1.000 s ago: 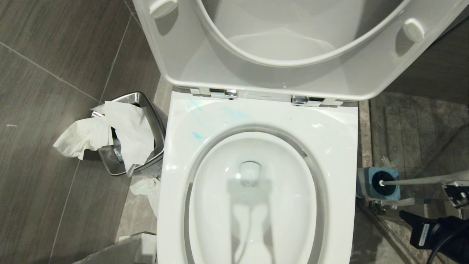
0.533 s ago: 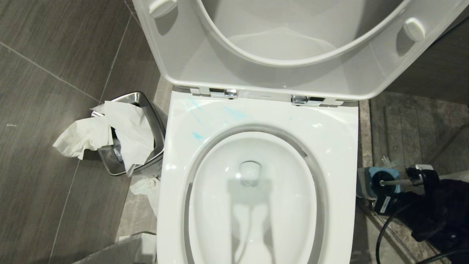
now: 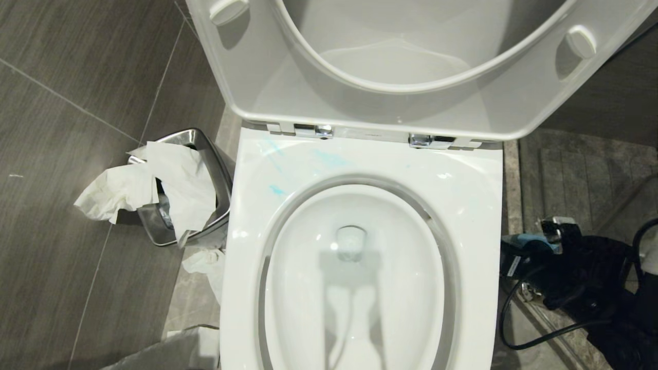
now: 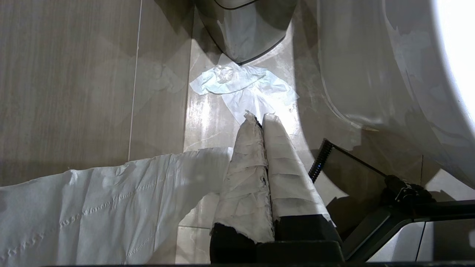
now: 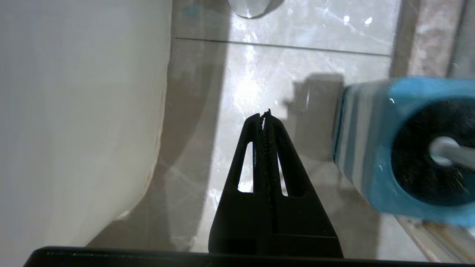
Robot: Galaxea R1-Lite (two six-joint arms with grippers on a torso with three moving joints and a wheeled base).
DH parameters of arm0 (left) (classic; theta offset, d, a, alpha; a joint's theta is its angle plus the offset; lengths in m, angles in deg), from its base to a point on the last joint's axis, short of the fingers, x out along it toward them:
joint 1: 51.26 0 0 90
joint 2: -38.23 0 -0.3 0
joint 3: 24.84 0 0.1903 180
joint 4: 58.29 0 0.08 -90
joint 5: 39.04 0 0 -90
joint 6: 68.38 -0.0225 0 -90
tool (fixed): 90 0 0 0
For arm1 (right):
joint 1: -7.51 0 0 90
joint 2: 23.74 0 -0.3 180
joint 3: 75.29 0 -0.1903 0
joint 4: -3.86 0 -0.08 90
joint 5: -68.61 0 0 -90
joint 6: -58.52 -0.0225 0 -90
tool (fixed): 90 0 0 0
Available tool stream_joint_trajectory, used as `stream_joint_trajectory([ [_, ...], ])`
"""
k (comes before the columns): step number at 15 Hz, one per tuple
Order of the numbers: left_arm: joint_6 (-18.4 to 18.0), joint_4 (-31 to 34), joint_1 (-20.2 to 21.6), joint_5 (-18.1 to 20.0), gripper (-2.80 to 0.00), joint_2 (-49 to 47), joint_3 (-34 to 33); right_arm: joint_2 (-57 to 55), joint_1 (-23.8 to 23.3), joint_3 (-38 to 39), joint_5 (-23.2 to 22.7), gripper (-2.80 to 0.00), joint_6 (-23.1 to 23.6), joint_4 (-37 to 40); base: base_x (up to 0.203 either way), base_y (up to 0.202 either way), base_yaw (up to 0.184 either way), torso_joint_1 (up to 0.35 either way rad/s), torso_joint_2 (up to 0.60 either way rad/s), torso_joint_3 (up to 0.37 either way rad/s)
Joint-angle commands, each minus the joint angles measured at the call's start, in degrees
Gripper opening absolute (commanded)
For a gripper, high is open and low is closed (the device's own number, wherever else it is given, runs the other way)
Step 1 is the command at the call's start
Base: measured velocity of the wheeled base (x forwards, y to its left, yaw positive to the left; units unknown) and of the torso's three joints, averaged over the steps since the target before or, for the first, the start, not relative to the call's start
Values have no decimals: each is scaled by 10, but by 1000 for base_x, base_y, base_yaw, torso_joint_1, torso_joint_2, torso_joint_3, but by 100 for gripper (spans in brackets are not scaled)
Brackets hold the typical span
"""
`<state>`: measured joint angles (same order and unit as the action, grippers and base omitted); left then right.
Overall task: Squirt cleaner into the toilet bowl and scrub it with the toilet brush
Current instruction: Pour in the cleaning agent
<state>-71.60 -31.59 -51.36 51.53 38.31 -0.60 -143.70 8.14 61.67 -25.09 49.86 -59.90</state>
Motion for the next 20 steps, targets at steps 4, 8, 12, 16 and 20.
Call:
stream_joint_trajectory([
  [4, 0, 0, 0, 0, -280, -1, 0, -49, 1, -68, -2, 0, 11, -5, 0, 0, 0, 0, 0, 0],
  [8, 0, 0, 0, 0, -280, -1, 0, -73, 1, -82, -3, 0, 16, -5, 0, 0, 0, 0, 0, 0],
  [12, 0, 0, 0, 0, -280, -1, 0, -81, 1, -116, -3, 0, 30, -5, 0, 0, 0, 0, 0, 0],
  [16, 0, 0, 0, 0, -280, -1, 0, -90, 1, -139, -3, 0, 31, -5, 0, 0, 0, 0, 0, 0],
  [20, 0, 0, 0, 0, -280, -1, 0, -116, 4, -189, -3, 0, 40, -5, 0, 0, 0, 0, 0, 0],
])
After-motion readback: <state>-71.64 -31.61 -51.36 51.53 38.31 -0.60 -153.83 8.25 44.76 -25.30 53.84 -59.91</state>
